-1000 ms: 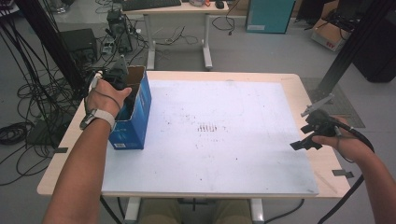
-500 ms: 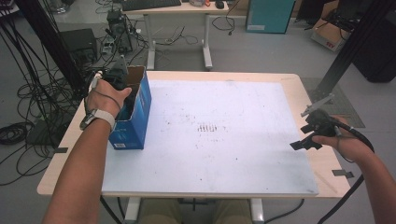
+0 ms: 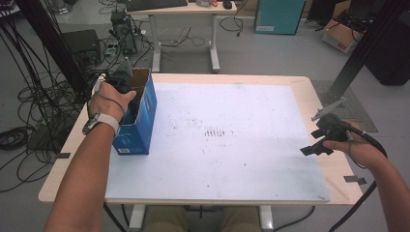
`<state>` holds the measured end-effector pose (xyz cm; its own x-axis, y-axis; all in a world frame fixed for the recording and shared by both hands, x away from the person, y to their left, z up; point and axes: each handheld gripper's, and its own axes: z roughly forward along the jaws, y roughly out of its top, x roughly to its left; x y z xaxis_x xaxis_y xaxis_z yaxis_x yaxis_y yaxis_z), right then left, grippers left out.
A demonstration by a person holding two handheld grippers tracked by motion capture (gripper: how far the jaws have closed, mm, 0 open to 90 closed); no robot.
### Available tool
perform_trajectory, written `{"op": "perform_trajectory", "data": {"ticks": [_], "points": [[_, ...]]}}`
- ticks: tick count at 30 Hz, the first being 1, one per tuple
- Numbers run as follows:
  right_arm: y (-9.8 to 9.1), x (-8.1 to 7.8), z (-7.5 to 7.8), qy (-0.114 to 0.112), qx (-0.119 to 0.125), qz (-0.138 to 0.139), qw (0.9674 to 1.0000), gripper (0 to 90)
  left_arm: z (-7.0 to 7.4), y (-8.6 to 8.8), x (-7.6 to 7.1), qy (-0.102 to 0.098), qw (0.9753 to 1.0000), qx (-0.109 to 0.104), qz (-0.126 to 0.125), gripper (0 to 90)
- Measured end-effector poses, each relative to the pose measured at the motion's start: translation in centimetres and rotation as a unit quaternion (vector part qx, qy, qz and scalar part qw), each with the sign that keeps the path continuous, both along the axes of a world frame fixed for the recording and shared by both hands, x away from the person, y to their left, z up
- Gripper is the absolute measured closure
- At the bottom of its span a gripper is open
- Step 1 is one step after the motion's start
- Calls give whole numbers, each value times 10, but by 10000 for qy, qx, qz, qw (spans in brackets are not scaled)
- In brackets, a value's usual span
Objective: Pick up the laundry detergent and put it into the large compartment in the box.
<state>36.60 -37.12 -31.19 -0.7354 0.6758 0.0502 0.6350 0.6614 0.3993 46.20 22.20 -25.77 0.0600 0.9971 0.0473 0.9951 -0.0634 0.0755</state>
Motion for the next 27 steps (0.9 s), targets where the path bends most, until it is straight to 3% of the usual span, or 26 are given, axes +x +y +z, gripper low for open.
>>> {"op": "perform_trajectory", "data": {"ticks": [27], "points": [[-2, -1, 1, -13, 1, -11, 10000, 113, 0, 0, 0, -1, 10000, -7, 13, 375]]}}
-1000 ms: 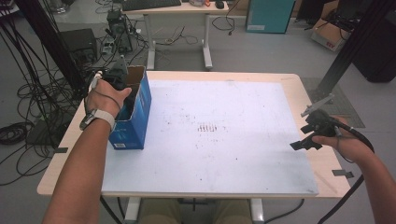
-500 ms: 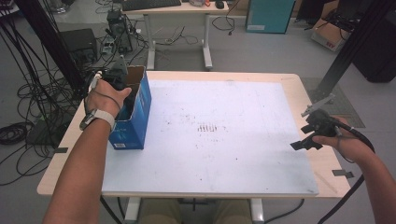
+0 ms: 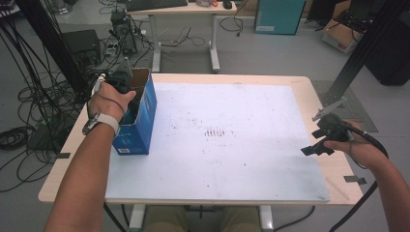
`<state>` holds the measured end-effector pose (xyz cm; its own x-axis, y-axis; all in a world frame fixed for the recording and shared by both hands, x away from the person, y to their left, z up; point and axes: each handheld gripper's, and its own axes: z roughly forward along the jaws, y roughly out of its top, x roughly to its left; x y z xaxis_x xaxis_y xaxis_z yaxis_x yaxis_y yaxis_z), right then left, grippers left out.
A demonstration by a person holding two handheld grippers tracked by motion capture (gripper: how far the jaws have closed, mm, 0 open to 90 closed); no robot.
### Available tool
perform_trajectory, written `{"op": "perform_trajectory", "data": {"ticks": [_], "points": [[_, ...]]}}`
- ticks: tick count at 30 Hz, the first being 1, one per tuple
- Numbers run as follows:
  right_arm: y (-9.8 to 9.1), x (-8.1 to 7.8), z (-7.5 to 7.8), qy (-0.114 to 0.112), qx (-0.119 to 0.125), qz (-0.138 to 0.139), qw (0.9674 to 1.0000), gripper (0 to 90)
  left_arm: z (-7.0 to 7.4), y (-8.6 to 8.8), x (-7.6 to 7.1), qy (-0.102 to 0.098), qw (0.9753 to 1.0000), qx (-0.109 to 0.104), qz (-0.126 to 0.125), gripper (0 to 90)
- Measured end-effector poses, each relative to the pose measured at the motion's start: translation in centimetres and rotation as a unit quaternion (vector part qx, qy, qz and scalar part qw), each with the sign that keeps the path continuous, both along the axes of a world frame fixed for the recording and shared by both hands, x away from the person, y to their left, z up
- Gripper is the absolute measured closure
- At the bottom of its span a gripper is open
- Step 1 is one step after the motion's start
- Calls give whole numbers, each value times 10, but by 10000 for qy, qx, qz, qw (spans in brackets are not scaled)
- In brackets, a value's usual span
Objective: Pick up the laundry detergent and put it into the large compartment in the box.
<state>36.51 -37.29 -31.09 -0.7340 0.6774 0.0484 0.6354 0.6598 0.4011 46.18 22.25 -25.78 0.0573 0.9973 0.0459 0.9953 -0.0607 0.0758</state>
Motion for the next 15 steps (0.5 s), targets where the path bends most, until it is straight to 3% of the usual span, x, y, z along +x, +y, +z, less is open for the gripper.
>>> {"op": "perform_trajectory", "data": {"ticks": [15], "points": [[0, 0, 0, -2, -5, 3, 10000, 113, 0, 0, 0, -10, 10000, -1, 9, 375]]}}
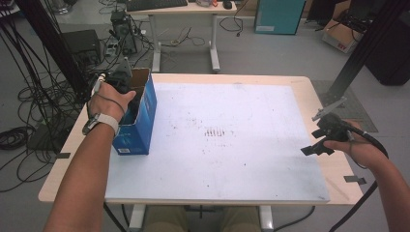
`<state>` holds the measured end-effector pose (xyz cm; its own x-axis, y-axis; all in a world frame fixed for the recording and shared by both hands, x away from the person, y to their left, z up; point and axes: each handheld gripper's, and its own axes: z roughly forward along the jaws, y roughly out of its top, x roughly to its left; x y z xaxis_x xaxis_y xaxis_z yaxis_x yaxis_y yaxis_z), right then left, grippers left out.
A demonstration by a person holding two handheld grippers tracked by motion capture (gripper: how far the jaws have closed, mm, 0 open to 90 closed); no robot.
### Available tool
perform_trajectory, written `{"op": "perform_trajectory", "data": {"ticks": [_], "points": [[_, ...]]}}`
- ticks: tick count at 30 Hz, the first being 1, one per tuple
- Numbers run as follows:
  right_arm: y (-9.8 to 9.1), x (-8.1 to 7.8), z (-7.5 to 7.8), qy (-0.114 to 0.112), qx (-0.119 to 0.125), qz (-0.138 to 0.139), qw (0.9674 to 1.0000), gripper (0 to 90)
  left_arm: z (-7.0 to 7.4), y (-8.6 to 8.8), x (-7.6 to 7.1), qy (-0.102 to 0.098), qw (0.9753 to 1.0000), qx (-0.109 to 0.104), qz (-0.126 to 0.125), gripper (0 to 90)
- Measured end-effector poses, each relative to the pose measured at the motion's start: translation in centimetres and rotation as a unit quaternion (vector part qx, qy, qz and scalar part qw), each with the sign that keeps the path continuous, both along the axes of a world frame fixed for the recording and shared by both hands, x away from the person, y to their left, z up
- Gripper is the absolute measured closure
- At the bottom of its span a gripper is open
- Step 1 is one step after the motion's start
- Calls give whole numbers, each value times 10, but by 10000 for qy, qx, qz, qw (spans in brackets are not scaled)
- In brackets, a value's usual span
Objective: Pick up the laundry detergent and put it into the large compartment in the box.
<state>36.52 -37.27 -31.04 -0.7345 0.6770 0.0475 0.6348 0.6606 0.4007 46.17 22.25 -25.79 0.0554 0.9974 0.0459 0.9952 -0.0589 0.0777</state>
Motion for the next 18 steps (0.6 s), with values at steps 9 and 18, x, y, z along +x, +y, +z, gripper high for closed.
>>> {"op": "perform_trajectory", "data": {"ticks": [9, 18], "points": [[0, 0, 1, -1, -1, 2, 10000, 113, 0, 0, 0, -25, 10000, -16, 10, 375], [0, 0, 1, -5, -7, 5, 10000, 113, 0, 1, -1, -24, 10000, -21, -4, 374]]}}
